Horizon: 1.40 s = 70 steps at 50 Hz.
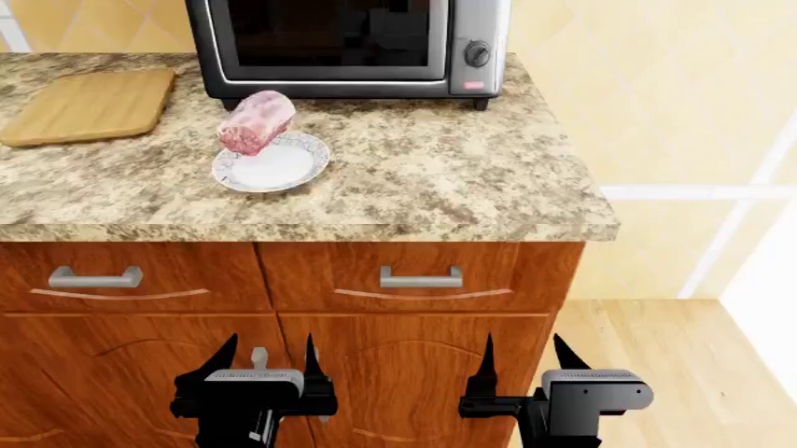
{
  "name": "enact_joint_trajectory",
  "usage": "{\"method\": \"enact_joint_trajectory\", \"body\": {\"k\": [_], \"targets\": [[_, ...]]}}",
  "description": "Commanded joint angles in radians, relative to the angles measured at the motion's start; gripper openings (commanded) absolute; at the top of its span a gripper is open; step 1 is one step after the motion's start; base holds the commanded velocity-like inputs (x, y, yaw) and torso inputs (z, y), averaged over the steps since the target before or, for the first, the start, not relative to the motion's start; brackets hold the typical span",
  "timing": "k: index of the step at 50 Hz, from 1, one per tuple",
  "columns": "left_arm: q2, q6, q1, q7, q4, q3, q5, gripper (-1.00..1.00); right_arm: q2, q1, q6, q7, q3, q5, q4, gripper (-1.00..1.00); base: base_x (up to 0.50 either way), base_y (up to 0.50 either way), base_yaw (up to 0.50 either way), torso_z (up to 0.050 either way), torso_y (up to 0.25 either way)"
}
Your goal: Pick the pork loin from the plate and place it on the cutting board. Then pick the condiment bottle from the cabinet and place it next to the cutting board.
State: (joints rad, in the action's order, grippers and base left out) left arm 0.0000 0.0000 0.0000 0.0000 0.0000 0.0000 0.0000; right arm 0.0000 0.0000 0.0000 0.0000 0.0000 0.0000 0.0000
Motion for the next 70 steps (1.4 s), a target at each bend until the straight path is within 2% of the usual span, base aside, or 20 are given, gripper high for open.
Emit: {"method": "enact_joint_trajectory", "body": {"k": [1, 16, 52, 60, 64, 70], "targets": [[-0.016, -0.002, 0.0, -0.017, 0.0, 0.019, -0.016, 1.0, 0.015, 0.0, -0.003, 0.023, -0.019, 0.015, 0.001, 1.0, 0.0, 0.0, 0.0, 0.0, 0.0], [-0.054, -0.011, -0.003, -0.064, -0.003, 0.065, -0.053, 1.0, 0.051, 0.022, 0.0, 0.083, -0.076, 0.042, 0.014, 1.0, 0.0, 0.0, 0.0, 0.0, 0.0], [-0.1, 0.004, -0.006, -0.11, -0.012, 0.121, -0.093, 1.0, 0.1, 0.013, -0.019, 0.136, -0.13, 0.079, 0.006, 1.0, 0.0, 0.5, 0.0, 0.0, 0.0], [-0.104, -0.028, -0.012, -0.116, -0.006, 0.121, -0.126, 1.0, 0.101, 0.018, -0.026, 0.16, -0.143, 0.072, 0.017, 1.0, 0.0, 0.0, 0.0, 0.0, 0.0], [-0.125, -0.098, -0.035, -0.095, 0.03, 0.136, -0.144, 1.0, 0.119, 0.022, 0.066, 0.122, -0.134, 0.152, -0.051, 1.0, 0.0, 0.0, 0.0, 0.0, 0.0], [-0.244, -0.345, -0.172, 0.028, 0.2, 0.183, -0.186, 1.0, 0.237, 0.103, 0.519, 0.07, -0.11, 0.323, -0.374, 1.0, 0.0, 0.0, 0.0, 0.0, 0.0]]}}
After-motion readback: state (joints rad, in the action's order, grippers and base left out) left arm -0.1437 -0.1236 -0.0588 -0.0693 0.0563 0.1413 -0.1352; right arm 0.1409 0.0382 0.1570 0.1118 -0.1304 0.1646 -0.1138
